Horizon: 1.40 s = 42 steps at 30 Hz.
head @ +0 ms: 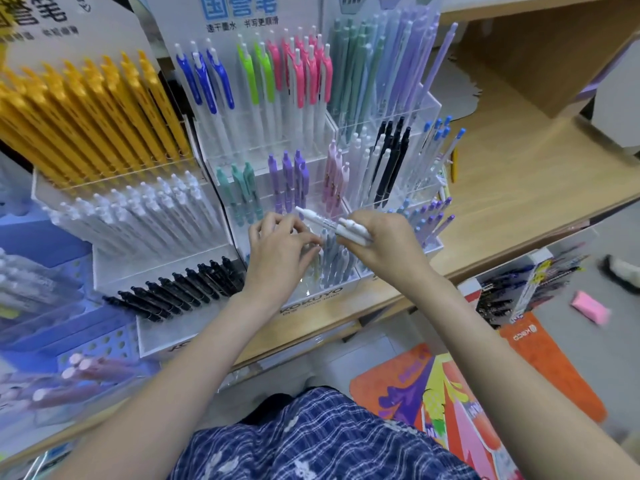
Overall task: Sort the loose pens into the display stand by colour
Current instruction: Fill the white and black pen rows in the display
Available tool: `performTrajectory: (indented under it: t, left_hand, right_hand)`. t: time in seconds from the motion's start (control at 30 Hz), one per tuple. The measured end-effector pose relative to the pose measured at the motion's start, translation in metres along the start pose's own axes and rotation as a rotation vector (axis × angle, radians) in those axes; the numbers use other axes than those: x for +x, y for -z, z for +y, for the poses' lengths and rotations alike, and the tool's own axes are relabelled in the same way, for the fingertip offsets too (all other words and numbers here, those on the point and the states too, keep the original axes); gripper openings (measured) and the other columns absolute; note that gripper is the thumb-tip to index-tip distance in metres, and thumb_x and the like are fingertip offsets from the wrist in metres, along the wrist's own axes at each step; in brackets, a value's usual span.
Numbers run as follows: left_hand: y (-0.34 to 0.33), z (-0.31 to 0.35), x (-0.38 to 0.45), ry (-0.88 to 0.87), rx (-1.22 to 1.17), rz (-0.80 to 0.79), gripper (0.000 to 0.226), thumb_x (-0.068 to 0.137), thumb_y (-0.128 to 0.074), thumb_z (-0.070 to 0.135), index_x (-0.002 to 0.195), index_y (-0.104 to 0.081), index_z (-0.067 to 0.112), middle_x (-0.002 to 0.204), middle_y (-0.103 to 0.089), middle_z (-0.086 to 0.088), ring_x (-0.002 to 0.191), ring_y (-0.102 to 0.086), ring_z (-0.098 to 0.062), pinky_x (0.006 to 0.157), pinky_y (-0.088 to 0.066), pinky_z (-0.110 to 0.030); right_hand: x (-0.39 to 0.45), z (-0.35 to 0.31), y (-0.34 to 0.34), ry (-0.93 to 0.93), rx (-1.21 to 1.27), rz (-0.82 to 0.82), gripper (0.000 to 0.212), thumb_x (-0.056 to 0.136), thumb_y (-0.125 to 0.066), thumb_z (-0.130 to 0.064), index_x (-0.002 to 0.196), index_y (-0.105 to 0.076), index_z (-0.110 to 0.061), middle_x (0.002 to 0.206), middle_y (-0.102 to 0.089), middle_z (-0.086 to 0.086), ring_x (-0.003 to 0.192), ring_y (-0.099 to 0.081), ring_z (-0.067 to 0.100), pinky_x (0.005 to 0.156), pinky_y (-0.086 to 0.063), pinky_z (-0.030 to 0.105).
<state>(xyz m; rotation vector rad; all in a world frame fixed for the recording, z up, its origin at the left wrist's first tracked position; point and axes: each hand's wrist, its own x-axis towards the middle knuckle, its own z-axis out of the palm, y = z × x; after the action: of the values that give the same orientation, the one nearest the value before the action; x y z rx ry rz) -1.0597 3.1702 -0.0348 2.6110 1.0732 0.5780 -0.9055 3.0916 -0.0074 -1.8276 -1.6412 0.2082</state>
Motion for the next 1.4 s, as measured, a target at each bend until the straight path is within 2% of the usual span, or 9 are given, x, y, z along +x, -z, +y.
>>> performTrajectory:
  t: [0.2,0.33,0.47,0.6,0.7,0.83,0.97,1.27,1.4]
  left_hand:
    - [0.000,-0.002,0.000,0.006,-0.029,0.027,0.016,0.075,-0.073,0.027,0.090,-0.075,0.022,0.081,-0.046,0.006,0.090,-0.046,-0.029,0.081,-0.023,-0.033]
    - [0.001,-0.002,-0.001,0.039,-0.061,-0.018,0.019,0.077,-0.070,0.031,0.095,-0.074,0.025,0.092,-0.055,0.001,0.101,-0.042,-0.027,0.086,-0.022,-0.033]
    - [0.002,-0.003,0.000,0.039,-0.090,-0.017,0.020,0.078,-0.068,0.033,0.096,-0.073,0.027,0.094,-0.051,0.006,0.103,-0.039,-0.024,0.084,-0.016,-0.026]
    - [0.001,-0.005,0.001,0.036,-0.092,-0.018,0.021,0.078,-0.067,0.035,0.096,-0.073,0.027,0.093,-0.044,0.012,0.100,-0.037,-0.018,0.083,-0.014,-0.024]
    - [0.000,-0.004,0.001,0.023,-0.074,-0.020,0.020,0.079,-0.068,0.034,0.096,-0.073,0.026,0.093,-0.050,0.006,0.097,-0.036,-0.018,0.083,-0.016,-0.026]
    - [-0.001,-0.004,0.000,0.034,-0.060,-0.022,0.018,0.078,-0.069,0.030,0.092,-0.074,0.021,0.105,-0.061,-0.006,0.102,-0.041,-0.026,0.086,-0.021,-0.032]
    - [-0.001,-0.003,0.000,0.036,-0.062,-0.001,0.020,0.079,-0.067,0.033,0.096,-0.073,0.025,0.096,-0.056,0.001,0.101,-0.040,-0.024,0.085,-0.020,-0.031]
    - [0.006,-0.009,-0.008,0.135,-0.155,-0.041,0.019,0.087,-0.060,0.033,0.103,-0.068,0.027,0.097,-0.047,0.013,0.099,-0.036,-0.007,0.086,-0.018,-0.024]
    - [0.029,-0.011,-0.005,0.333,-0.599,0.000,0.011,0.087,-0.060,0.030,0.098,-0.065,0.030,0.099,-0.058,0.019,0.097,-0.052,-0.001,0.087,-0.037,-0.021]
  right_hand:
    - [0.011,-0.005,-0.001,0.088,-0.054,-0.092,0.029,0.082,-0.068,-0.023,0.064,-0.047,-0.015,0.051,-0.035,-0.008,0.048,-0.036,0.019,0.043,-0.025,0.028]
    - [0.004,-0.005,-0.001,0.092,-0.065,-0.098,0.025,0.081,-0.065,-0.030,0.073,-0.064,-0.007,0.055,-0.055,0.001,0.050,-0.044,0.019,0.046,-0.035,0.027]
    - [-0.005,-0.004,0.002,0.042,0.027,-0.049,0.022,0.080,-0.063,-0.032,0.066,-0.057,-0.016,0.051,-0.041,-0.014,0.045,-0.037,0.008,0.045,-0.027,0.021]
    - [-0.005,0.000,0.001,-0.046,0.094,-0.044,0.011,0.082,-0.070,-0.021,0.075,-0.067,-0.013,0.053,-0.045,-0.014,0.048,-0.041,0.000,0.049,-0.030,0.019]
    - [-0.001,0.002,-0.007,-0.065,0.008,-0.118,0.016,0.084,-0.069,-0.021,0.074,-0.064,-0.010,0.056,-0.046,-0.008,0.052,-0.045,0.015,0.049,-0.031,0.027]
    - [0.003,0.007,-0.022,-0.100,-0.132,-0.197,0.018,0.087,-0.065,-0.023,0.077,-0.061,-0.008,0.074,-0.059,0.006,0.069,-0.057,0.029,0.057,-0.033,0.029]
    - [0.009,0.009,-0.023,-0.112,-0.095,-0.199,0.023,0.084,-0.067,-0.027,0.097,-0.069,-0.007,0.110,-0.055,0.001,0.075,-0.049,0.015,0.062,-0.040,0.031]
    - [0.015,0.002,-0.013,-0.206,-0.026,-0.237,0.021,0.080,-0.073,-0.027,0.091,-0.068,-0.010,0.096,-0.045,-0.005,0.076,-0.048,0.015,0.066,-0.040,0.031]
    - [0.011,-0.017,0.003,-0.154,0.111,-0.178,0.030,0.077,-0.075,-0.030,0.062,-0.050,-0.022,0.065,-0.046,-0.007,0.054,-0.041,0.004,0.052,-0.030,0.019]
